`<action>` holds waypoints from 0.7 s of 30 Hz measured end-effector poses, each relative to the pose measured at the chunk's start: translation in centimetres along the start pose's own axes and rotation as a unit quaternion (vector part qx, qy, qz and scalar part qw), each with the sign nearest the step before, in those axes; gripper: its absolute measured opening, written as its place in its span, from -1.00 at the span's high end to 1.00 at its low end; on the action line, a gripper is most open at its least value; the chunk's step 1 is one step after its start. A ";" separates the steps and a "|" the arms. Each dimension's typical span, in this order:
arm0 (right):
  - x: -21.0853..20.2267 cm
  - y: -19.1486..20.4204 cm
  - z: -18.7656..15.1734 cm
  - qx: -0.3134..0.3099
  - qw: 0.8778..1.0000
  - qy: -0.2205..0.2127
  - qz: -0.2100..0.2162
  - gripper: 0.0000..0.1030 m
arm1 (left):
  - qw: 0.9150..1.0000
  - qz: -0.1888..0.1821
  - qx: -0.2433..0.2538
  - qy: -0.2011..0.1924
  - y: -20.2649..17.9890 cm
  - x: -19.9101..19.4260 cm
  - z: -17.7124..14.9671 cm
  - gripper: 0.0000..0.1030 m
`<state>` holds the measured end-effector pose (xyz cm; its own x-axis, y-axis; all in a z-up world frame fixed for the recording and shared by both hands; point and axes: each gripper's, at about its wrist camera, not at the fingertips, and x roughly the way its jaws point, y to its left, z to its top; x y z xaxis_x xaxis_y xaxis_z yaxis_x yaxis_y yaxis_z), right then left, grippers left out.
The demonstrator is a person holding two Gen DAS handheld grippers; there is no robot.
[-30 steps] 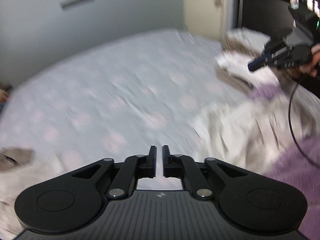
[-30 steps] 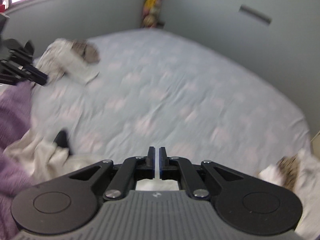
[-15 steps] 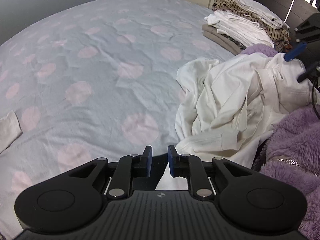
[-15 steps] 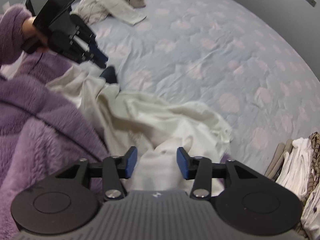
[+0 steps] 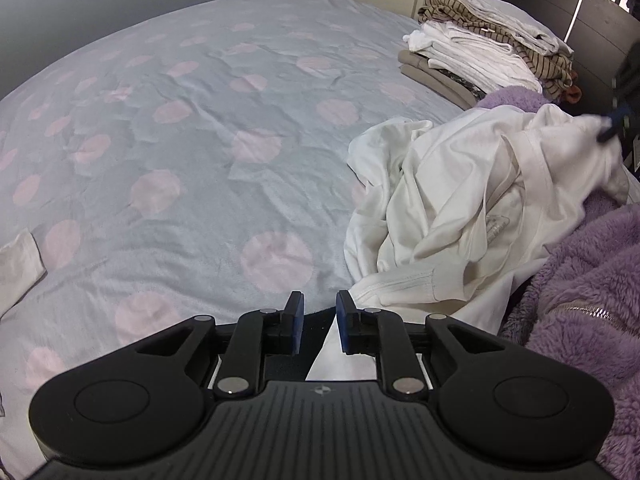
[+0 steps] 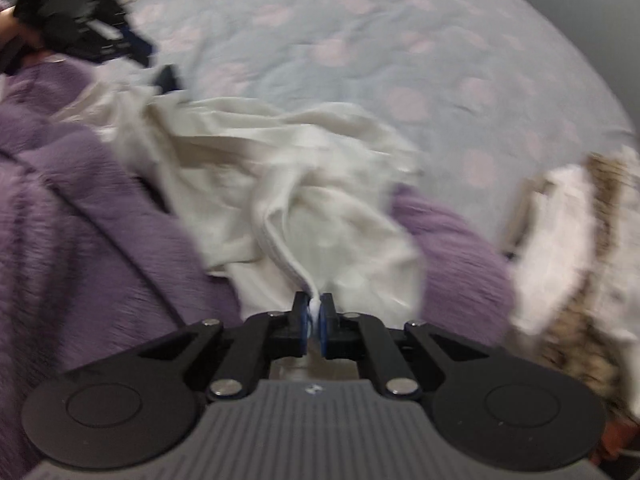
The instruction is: Fold clothes
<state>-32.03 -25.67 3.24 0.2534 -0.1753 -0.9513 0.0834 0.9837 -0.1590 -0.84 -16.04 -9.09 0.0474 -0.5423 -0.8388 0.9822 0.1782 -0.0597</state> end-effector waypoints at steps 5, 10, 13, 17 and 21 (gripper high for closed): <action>-0.5 -4.4 -2.3 0.076 0.997 0.018 -0.019 0.87 | 1.000 -0.021 0.012 0.002 0.1 0.1 -0.1 0.39; 0.2 -4.2 -3.0 0.080 0.997 0.020 -0.005 0.80 | 0.999 -0.030 0.041 0.014 -0.3 0.6 0.2 0.17; -0.9 -3.8 -2.3 0.066 0.998 -0.002 -0.007 0.74 | 0.998 -0.033 0.052 0.026 -0.2 1.4 0.7 0.14; -3.3 -3.6 -0.6 0.055 0.997 -0.053 -0.006 0.47 | 0.996 -0.044 0.060 0.042 -0.2 3.4 1.3 0.14; -3.8 -3.0 0.9 0.035 0.996 -0.079 0.003 0.40 | 0.993 -0.056 0.079 0.067 -0.6 6.2 1.5 0.14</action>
<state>-32.35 -27.97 7.59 0.4017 -0.1789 -0.8981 0.1472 0.9806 -0.1295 -0.89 -20.76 -13.48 -0.0772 -0.4347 -0.8973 0.9968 -0.0143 -0.0789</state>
